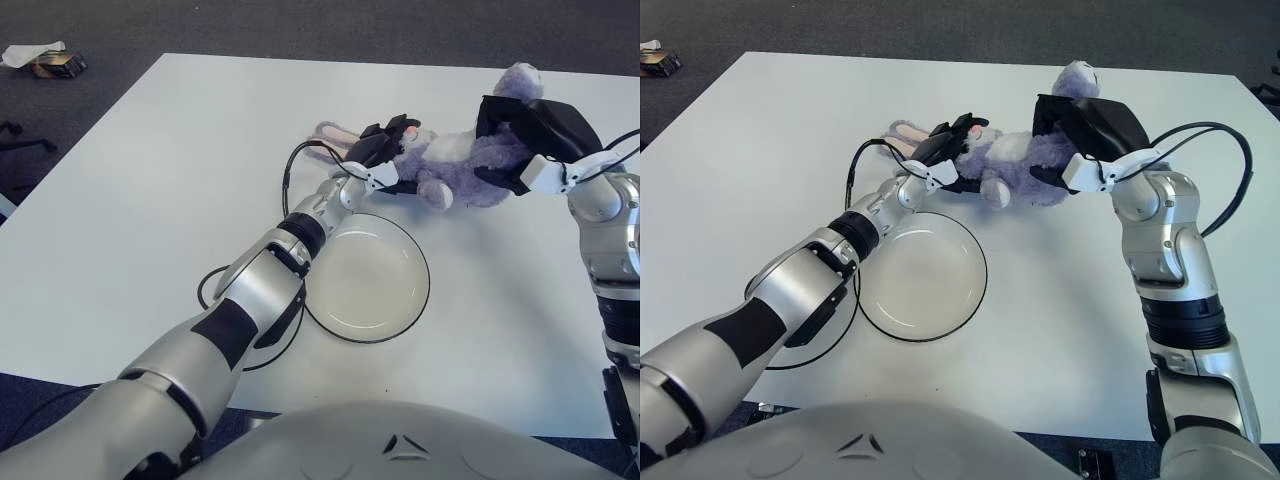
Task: Put the doll into the plate.
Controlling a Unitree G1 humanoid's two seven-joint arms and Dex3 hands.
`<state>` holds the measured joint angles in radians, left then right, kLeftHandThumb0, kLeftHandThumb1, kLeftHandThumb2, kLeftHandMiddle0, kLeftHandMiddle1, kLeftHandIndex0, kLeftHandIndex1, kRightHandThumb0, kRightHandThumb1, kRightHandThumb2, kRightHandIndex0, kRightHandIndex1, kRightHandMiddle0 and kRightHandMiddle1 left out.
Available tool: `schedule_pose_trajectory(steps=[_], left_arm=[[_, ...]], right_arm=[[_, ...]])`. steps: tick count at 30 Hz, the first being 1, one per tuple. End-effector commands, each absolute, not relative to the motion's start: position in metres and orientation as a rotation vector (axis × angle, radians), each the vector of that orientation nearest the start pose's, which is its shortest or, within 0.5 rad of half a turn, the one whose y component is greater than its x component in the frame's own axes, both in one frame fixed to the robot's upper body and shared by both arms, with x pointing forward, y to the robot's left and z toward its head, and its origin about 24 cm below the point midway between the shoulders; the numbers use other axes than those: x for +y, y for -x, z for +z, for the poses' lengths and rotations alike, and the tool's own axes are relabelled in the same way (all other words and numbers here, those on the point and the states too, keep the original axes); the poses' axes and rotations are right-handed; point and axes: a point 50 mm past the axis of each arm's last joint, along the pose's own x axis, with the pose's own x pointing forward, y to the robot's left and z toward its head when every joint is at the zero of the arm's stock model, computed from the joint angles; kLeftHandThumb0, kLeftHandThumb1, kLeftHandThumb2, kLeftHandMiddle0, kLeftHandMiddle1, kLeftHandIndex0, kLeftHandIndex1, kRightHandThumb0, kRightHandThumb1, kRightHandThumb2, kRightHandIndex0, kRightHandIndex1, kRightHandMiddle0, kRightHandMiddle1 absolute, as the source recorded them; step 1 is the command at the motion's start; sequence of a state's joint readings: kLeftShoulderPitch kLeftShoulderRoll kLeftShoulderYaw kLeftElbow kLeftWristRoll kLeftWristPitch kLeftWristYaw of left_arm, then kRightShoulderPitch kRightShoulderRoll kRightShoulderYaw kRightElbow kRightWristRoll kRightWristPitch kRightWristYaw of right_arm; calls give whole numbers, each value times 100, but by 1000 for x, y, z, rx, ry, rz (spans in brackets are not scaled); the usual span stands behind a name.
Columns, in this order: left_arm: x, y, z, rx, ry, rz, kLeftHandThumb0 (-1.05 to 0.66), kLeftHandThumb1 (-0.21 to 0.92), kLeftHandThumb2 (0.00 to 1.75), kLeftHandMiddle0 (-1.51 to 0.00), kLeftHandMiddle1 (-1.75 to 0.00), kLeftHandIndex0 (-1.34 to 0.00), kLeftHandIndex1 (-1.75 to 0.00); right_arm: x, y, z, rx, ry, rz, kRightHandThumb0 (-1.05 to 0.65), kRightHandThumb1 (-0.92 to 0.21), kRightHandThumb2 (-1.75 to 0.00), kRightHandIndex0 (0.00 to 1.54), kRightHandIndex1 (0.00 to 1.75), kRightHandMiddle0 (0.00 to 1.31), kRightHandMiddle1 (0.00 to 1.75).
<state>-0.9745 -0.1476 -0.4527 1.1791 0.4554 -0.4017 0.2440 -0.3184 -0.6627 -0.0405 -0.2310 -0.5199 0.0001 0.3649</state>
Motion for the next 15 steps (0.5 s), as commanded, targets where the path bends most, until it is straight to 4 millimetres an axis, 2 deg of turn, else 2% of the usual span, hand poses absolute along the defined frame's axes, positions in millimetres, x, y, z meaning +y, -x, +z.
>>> schedule_pose_trajectory(steps=[1, 3, 5, 9, 15], left_arm=[[-58, -340, 116, -474, -662, -613, -93, 78, 17, 0, -95, 0, -91], [-57, -341, 118, -471, -659, -621, -97, 80, 18, 0, -95, 0, -78], [-56, -341, 118, -470, -658, -626, -98, 80, 19, 0, -95, 0, -73], [-55, -342, 118, -465, -656, -629, -96, 81, 20, 0, -92, 0, -82], [-54, -343, 117, -458, -678, -636, -96, 81, 21, 0, -94, 0, -86]], right_arm=[[-213, -282, 199, -365, 1232, 223, -54, -18, -149, 135, 175, 73, 175], [-214, -281, 199, -365, 1225, 244, -54, -18, -149, 136, 175, 73, 175], [-216, -280, 198, -362, 1219, 260, -54, -18, -149, 136, 175, 73, 175], [-218, -279, 198, -349, 1197, 282, -53, -20, -146, 138, 175, 71, 175], [-220, -278, 198, -372, 1177, 301, -53, -21, -144, 138, 175, 70, 175]])
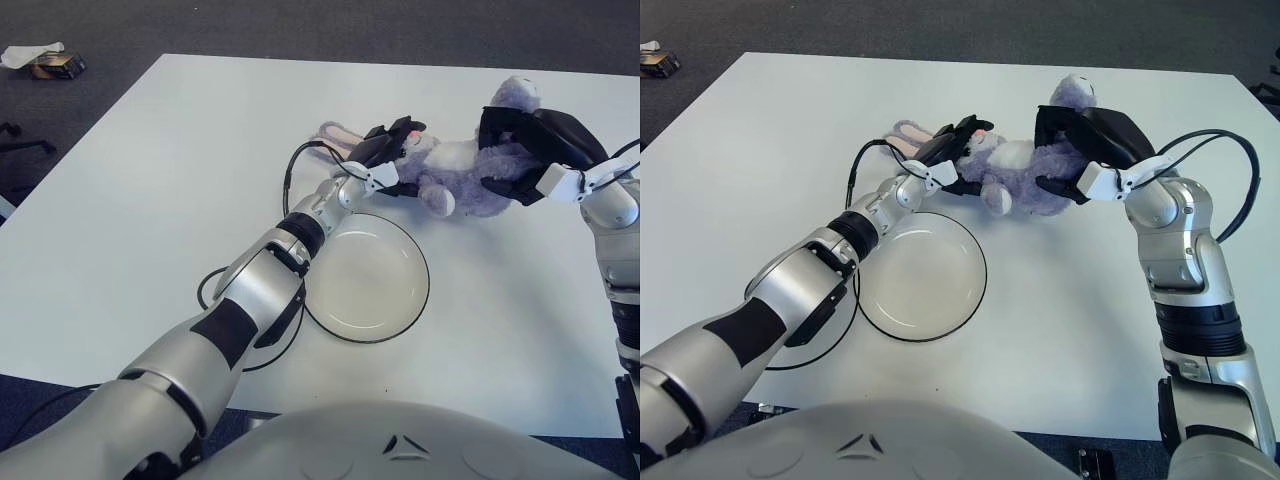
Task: Put the doll into the plate.
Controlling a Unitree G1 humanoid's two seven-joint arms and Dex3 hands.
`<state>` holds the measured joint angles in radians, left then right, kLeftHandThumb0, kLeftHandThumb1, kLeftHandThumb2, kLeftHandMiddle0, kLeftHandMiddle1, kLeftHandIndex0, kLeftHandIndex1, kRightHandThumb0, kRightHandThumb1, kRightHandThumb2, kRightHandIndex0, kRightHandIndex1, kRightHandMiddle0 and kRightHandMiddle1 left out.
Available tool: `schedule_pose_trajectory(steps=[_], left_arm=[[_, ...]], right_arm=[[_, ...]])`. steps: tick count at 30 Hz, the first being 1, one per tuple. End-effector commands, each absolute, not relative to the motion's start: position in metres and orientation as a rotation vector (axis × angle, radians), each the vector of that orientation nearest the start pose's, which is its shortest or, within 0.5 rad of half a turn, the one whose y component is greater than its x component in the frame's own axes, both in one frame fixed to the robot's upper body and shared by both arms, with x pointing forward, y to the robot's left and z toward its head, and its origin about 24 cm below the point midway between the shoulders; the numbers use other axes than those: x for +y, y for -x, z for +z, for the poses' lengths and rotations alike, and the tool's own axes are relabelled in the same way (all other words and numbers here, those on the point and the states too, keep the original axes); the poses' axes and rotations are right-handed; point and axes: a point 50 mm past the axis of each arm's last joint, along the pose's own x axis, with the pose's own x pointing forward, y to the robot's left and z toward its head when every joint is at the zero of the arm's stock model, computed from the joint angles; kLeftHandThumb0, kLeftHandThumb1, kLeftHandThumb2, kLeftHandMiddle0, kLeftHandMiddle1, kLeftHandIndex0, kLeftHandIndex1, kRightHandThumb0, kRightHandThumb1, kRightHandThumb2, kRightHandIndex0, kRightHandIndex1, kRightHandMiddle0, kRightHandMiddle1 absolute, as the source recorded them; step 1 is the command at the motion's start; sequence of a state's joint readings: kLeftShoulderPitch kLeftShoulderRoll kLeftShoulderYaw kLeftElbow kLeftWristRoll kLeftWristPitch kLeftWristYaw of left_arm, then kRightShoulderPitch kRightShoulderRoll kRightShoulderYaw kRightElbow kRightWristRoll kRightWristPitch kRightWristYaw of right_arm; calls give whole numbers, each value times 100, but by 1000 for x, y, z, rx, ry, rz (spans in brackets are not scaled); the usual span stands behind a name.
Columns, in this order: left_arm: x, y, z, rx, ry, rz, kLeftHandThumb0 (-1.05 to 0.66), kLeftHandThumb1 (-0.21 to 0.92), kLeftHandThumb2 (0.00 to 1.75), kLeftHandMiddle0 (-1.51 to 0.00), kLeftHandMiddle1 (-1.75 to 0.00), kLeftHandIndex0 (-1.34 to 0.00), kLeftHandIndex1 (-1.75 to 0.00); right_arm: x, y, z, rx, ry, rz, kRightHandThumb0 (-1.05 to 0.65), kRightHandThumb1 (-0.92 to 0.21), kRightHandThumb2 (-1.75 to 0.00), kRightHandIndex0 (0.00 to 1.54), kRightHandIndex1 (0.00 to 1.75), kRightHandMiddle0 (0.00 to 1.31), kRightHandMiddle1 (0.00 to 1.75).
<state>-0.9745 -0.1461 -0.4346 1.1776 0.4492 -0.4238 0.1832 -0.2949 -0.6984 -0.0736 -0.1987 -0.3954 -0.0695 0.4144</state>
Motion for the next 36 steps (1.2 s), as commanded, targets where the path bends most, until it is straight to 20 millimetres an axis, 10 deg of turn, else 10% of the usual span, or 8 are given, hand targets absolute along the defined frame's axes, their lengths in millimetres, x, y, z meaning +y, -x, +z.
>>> schedule_pose_trajectory(steps=[1, 4, 8, 12, 21, 36], left_arm=[[-54, -343, 117, -459, -682, -637, -95, 81, 21, 0, -96, 0, -89], [-54, -343, 117, -464, -688, -639, -89, 76, 25, -3, -108, 0, -105], [-55, -342, 116, -468, -700, -652, -65, 44, 76, -15, -136, -1, -152], [-57, -341, 113, -459, -729, -660, -18, 41, 101, -44, -145, -33, -170], [-56, -340, 104, -424, -734, -657, 0, 11, 143, -81, -139, -65, -174], [-53, -337, 100, -501, -795, -597, 0, -5, 162, -98, -143, -69, -175]], right_arm=[[-220, -278, 198, -380, 1178, 301, -53, -21, -144, 138, 175, 70, 175], [-220, -278, 198, -398, 1176, 303, -53, -21, -145, 138, 175, 71, 175], [-221, -277, 198, -410, 1159, 310, -53, -21, -145, 138, 175, 71, 175], [-222, -277, 199, -420, 1139, 319, -52, -23, -143, 139, 175, 69, 175], [-223, -275, 201, -438, 1044, 349, -52, -23, -142, 139, 175, 69, 175], [-227, -274, 204, -451, 878, 397, -55, -18, -149, 135, 175, 74, 175]])
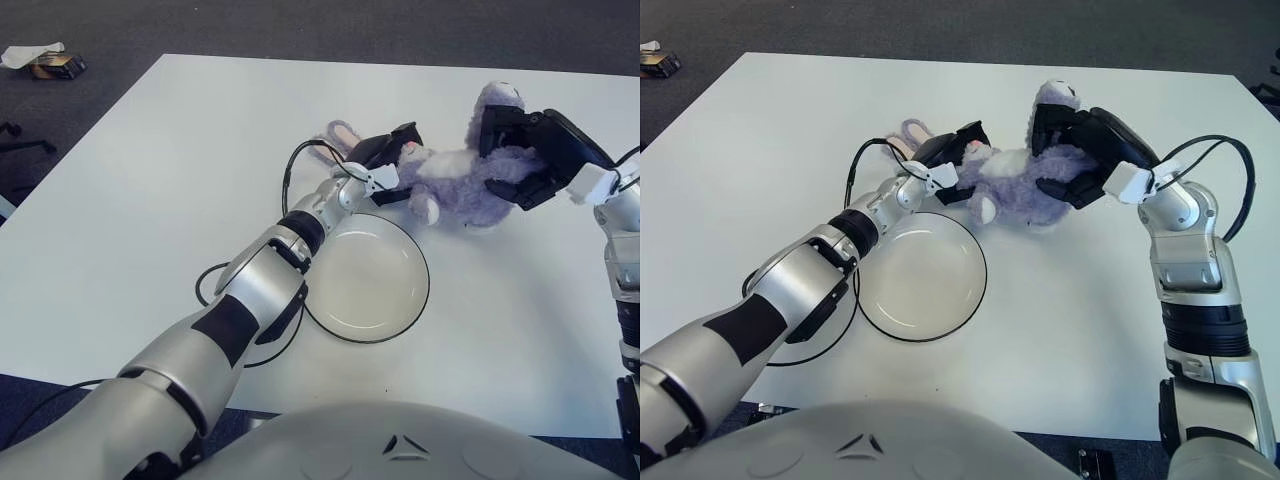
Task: Put the doll into the plate.
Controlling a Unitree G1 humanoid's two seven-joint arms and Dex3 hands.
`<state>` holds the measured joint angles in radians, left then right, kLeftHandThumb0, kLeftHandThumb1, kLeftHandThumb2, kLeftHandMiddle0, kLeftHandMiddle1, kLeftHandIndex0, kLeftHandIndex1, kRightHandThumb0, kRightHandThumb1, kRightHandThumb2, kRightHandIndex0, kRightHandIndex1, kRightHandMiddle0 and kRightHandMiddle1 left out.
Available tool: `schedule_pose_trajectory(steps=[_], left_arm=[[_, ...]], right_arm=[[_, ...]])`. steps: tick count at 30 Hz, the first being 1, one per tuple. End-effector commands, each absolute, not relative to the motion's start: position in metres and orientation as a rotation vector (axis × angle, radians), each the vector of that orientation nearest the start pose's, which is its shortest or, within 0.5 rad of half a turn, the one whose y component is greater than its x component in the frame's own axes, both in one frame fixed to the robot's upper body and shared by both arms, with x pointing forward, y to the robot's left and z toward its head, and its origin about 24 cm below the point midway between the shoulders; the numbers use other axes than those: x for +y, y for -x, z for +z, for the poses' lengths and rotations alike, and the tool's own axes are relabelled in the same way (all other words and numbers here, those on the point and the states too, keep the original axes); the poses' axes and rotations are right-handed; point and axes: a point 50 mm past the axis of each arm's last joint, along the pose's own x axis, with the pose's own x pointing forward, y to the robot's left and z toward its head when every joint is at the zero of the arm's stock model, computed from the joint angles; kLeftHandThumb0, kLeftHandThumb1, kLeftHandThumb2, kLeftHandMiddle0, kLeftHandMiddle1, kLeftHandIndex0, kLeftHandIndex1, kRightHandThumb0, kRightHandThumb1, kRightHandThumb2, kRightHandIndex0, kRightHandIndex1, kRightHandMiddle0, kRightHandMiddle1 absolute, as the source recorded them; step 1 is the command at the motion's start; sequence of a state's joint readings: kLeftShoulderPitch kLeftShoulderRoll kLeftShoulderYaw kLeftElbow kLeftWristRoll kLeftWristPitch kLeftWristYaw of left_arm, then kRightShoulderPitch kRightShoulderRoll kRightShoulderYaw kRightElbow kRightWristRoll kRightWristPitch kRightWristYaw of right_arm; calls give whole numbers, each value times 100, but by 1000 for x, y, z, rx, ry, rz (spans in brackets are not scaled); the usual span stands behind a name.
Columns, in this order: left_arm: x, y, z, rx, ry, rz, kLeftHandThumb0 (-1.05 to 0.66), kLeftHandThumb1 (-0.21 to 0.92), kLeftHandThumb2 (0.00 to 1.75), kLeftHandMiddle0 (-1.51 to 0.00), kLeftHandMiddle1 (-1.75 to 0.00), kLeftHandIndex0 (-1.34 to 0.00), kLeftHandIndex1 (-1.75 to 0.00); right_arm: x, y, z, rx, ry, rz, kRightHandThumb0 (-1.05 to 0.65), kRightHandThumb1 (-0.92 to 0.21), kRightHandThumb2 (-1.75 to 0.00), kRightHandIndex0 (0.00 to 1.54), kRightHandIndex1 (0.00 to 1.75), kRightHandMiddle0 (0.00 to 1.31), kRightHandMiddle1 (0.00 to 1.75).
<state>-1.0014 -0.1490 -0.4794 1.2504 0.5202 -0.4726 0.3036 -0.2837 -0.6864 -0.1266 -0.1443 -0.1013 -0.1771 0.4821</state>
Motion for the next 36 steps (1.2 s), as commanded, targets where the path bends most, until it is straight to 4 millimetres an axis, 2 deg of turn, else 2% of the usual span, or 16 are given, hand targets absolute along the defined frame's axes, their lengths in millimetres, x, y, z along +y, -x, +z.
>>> schedule_pose_trajectory(steps=[1, 12, 18, 23, 30, 32, 36], left_arm=[[-53, -337, 100, -505, -800, -593, 0, -5, 162, -98, -144, -69, -175], [-49, -338, 97, -543, -852, -516, 0, -3, 163, -94, -151, -66, -175], [-47, -340, 99, -528, -809, -487, 0, -3, 164, -92, -155, -66, -175], [-39, -349, 106, -466, -748, -481, 0, -3, 165, -91, -158, -66, -175], [-24, -360, 112, -423, -736, -420, 0, 4, 161, -82, -166, -61, -175], [-18, -365, 114, -416, -733, -390, 0, 5, 160, -81, -168, -61, -175], [-4, -373, 123, -424, -725, -333, 0, 6, 161, -78, -172, -60, -175]], right_arm=[[-227, -274, 204, -451, 873, 400, -56, -17, -149, 135, 175, 74, 175], [-231, -274, 203, -439, 809, 434, -58, -13, -155, 136, 175, 79, 175], [-234, -274, 202, -419, 821, 433, -60, -10, -158, 137, 175, 81, 175], [-234, -274, 200, -434, 837, 412, -59, -12, -156, 135, 175, 79, 175], [-240, -276, 192, -397, 759, 345, -55, -18, -149, 132, 175, 73, 175], [-246, -275, 188, -353, 688, 328, -54, -19, -147, 131, 175, 72, 175], [-254, -276, 184, -263, 472, 281, -46, -38, -123, 117, 175, 56, 175]])
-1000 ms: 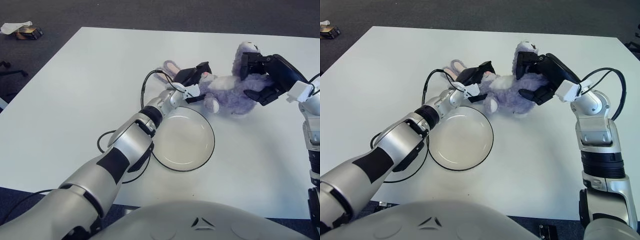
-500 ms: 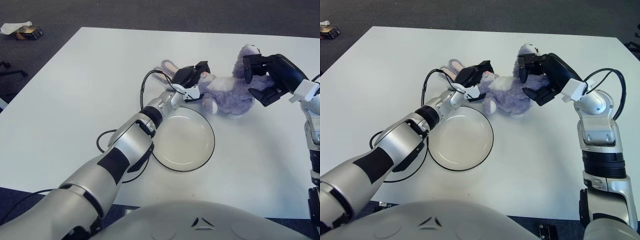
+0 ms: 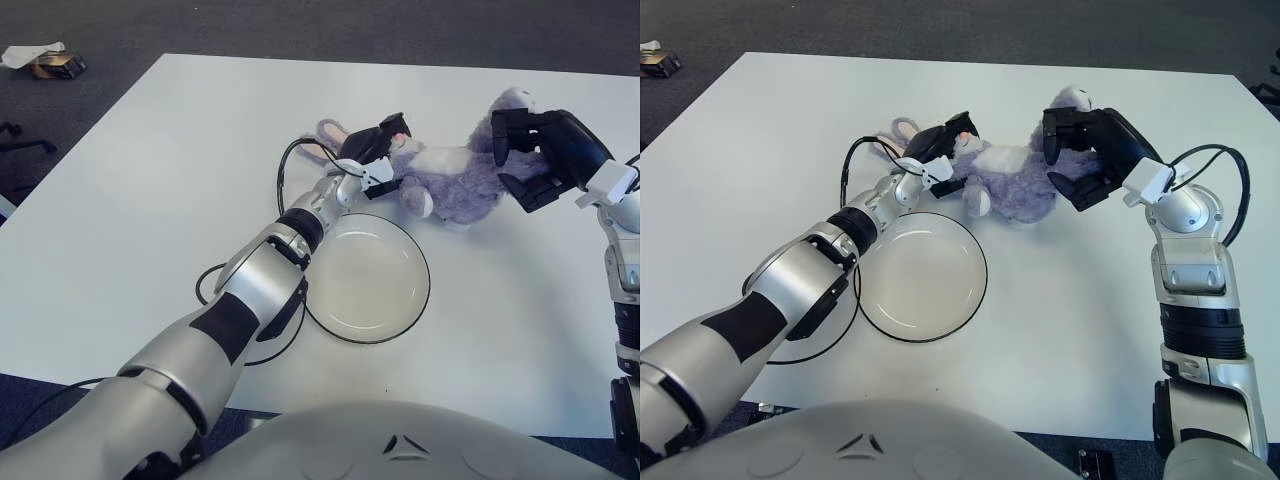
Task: Put the doll into the plate.
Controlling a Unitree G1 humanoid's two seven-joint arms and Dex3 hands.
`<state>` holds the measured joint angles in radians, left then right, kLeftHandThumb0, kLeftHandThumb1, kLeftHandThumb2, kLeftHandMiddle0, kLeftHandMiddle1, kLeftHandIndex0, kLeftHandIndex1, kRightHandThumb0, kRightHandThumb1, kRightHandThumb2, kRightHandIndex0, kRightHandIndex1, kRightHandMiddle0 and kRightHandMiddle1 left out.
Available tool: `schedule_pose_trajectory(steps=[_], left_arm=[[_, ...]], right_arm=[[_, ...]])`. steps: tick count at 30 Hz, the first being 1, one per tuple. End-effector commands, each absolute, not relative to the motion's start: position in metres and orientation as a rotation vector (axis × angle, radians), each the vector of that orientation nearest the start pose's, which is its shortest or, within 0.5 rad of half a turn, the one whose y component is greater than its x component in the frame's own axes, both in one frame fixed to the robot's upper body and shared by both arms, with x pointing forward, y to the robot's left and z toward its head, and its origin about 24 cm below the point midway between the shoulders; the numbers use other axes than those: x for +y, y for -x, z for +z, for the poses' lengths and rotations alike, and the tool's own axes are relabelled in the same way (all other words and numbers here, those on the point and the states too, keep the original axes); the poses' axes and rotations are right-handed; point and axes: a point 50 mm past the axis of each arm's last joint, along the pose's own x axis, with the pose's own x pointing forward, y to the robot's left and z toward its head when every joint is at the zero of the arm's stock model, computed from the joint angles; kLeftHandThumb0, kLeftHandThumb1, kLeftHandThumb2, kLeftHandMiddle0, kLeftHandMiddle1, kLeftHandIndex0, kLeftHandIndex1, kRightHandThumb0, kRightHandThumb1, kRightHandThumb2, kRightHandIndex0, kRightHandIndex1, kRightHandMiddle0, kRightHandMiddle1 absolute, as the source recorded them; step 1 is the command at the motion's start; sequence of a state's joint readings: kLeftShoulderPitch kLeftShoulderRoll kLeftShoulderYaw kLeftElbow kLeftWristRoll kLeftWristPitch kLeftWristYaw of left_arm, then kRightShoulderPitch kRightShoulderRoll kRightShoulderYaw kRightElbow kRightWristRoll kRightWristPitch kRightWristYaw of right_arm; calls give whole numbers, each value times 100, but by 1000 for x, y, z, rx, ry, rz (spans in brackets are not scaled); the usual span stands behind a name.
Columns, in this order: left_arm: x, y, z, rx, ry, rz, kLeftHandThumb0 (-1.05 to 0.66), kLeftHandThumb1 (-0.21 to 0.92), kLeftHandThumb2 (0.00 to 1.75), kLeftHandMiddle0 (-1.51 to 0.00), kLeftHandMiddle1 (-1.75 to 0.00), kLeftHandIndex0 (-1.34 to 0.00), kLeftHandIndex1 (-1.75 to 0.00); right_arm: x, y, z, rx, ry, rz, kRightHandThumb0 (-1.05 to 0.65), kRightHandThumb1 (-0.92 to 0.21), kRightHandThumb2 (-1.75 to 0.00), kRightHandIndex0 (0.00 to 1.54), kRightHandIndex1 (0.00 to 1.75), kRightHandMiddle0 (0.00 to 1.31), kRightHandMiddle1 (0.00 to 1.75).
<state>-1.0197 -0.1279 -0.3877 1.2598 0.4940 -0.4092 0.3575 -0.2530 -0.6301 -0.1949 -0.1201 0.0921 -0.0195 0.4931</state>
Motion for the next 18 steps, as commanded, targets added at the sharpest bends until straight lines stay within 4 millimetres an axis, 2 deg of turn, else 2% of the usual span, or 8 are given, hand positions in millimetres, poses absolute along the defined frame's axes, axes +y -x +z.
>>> schedule_pose_trajectory(steps=[1, 5, 7, 10, 18], left_arm=[[-2, -374, 124, -427, -723, -324, 0, 6, 161, -78, -173, -60, -175], [2, -377, 129, -432, -721, -300, 0, 5, 162, -78, -174, -61, -175], [6, -380, 134, -427, -723, -281, 0, 4, 164, -79, -174, -61, -175], [8, -382, 138, -427, -724, -258, 0, 2, 166, -80, -175, -63, -175], [13, -384, 143, -426, -690, -224, 0, -1, 169, -83, -175, -65, -175]], right_arm=[[-255, -276, 183, -245, 428, 271, -45, -44, -116, 112, 175, 52, 175], [-263, -280, 184, -194, 289, 224, -41, -58, -99, 102, 175, 42, 175], [-272, -286, 182, -163, 166, 123, -39, -69, -84, 93, 175, 34, 175], [-282, -295, 176, -128, 55, 5, -38, -79, -71, 85, 175, 28, 175], [-300, -310, 159, -13, -91, -201, -37, -86, -61, 67, 175, 24, 175]])
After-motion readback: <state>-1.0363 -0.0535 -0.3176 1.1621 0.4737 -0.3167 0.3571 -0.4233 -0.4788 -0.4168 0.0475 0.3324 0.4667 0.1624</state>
